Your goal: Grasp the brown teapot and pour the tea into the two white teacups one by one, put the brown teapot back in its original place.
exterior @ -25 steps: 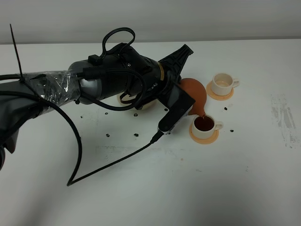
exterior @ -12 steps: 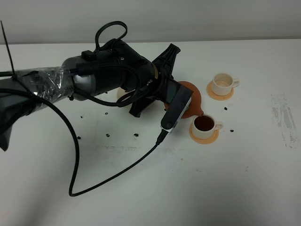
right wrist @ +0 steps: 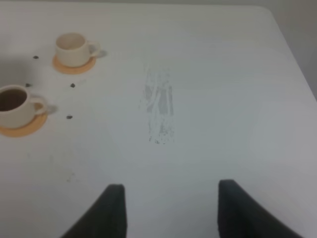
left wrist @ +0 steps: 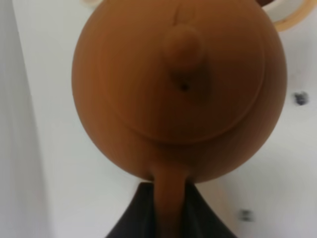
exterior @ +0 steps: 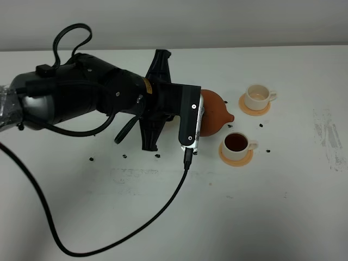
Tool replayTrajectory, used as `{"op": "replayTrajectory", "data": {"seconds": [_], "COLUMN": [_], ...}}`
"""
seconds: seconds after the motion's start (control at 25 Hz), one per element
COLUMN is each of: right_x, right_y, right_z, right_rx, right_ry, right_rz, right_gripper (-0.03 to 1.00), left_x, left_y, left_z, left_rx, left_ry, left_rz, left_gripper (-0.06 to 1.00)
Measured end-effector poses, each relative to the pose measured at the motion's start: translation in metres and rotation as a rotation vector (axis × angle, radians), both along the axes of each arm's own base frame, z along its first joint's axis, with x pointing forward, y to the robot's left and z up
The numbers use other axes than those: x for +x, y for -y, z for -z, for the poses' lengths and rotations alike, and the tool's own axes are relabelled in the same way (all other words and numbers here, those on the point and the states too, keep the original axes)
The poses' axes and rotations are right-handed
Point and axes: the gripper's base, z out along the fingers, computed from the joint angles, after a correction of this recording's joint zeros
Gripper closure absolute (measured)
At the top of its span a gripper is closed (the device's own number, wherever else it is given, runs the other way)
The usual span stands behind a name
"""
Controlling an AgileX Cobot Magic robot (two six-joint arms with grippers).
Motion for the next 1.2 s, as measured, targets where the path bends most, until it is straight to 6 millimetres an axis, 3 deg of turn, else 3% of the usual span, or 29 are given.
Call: {"op": "replayTrajectory", "data": {"seconds": [0.2,0.4,0.72,0.96,1.2], "right_x": [0.0,0.0,0.0,0.0,0.0], "right_y": [0.0,0.0,0.0,0.0,0.0], "right_z": [0.0,0.0,0.0,0.0,0.0], "right_rx": [0.0,0.001,0.001,0.001,0.001], "right_ry": [0.0,0.0,0.0,0.0,0.0], "right_rz": [0.0,0.0,0.0,0.0,0.0], "right_gripper": [0.53,0.53,0.53,0.53,0.53], "left_x": [-0.022,-0.028,-0.027,-0.024,-0.02], "left_y": [-0.02,-0.029,-0.027,-0.026,-0.024], "left_z": [0.008,0.018,0.049,0.076,0.071], "left_rx": [-0.089,-0.132,-0.203,-0.176,-0.211], "left_ry": [-0.146,-0.255,-0.434,-0.497,-0.468], "left_rz": [-0.164,-0.272,-0.524,-0.595,-0.602], "left_gripper": [0.83,0.83,0.83,0.83,0.83]}}
